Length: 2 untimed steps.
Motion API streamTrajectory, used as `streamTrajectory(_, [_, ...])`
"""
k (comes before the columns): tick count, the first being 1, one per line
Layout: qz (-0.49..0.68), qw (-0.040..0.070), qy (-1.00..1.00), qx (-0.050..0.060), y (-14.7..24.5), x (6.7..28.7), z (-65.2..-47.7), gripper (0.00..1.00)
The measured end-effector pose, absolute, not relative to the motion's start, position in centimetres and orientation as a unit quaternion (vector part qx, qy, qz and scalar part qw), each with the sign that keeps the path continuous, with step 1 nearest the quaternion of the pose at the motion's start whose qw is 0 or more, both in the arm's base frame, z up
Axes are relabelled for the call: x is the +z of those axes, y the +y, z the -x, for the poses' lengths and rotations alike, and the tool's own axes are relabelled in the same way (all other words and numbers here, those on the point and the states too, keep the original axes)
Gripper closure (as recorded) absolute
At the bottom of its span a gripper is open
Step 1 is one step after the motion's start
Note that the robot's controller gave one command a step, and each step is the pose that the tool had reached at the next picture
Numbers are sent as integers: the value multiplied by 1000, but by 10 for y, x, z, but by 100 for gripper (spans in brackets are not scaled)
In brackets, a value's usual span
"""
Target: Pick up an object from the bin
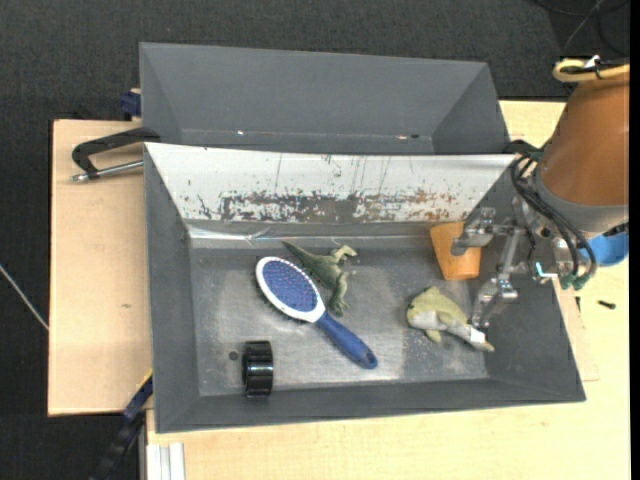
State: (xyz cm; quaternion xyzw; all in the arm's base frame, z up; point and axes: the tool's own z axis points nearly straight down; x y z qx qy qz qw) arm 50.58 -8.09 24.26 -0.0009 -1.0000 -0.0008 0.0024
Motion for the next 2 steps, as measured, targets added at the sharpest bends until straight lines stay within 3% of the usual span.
streamTrajectory(1, [43, 3, -999, -1, -88, 122, -502, 0])
streamTrajectory(2, [-122, -3, -993, 0, -98, 72, -515, 0])
